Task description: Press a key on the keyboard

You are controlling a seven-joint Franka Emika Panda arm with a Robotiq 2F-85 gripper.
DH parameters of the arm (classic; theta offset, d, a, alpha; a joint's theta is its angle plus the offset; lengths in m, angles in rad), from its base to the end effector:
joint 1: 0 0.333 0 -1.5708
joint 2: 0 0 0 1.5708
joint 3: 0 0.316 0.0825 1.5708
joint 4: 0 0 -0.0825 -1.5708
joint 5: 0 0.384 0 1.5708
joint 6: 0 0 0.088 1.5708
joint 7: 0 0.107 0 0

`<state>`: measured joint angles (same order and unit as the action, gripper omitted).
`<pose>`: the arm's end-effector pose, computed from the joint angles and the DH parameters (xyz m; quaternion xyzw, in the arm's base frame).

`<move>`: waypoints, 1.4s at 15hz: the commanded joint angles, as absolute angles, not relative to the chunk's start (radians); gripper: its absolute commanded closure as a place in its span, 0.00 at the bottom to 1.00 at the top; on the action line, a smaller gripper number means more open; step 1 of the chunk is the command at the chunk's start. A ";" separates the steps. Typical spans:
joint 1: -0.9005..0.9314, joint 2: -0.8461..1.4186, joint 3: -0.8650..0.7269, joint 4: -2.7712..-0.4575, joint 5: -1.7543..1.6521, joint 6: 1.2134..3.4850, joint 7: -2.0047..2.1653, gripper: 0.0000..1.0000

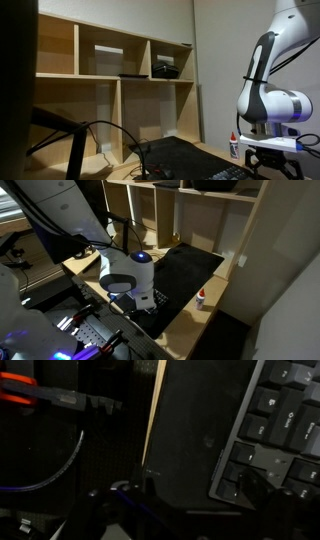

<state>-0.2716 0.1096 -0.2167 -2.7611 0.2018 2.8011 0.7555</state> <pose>0.3285 -0.1888 0.1783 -0.7527 0.6573 0.0344 0.0143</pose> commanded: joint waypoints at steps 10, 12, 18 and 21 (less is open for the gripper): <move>-0.224 0.136 -0.256 -2.757 0.216 2.803 0.768 0.00; -0.217 0.205 -0.241 -2.728 0.249 2.819 0.787 0.00; -0.289 0.304 -0.174 -2.689 0.460 2.894 0.643 0.00; -0.302 0.279 -0.184 -2.692 0.509 2.857 0.573 0.00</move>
<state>-0.2627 0.1834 -0.1981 -2.7383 0.4617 2.8323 0.6388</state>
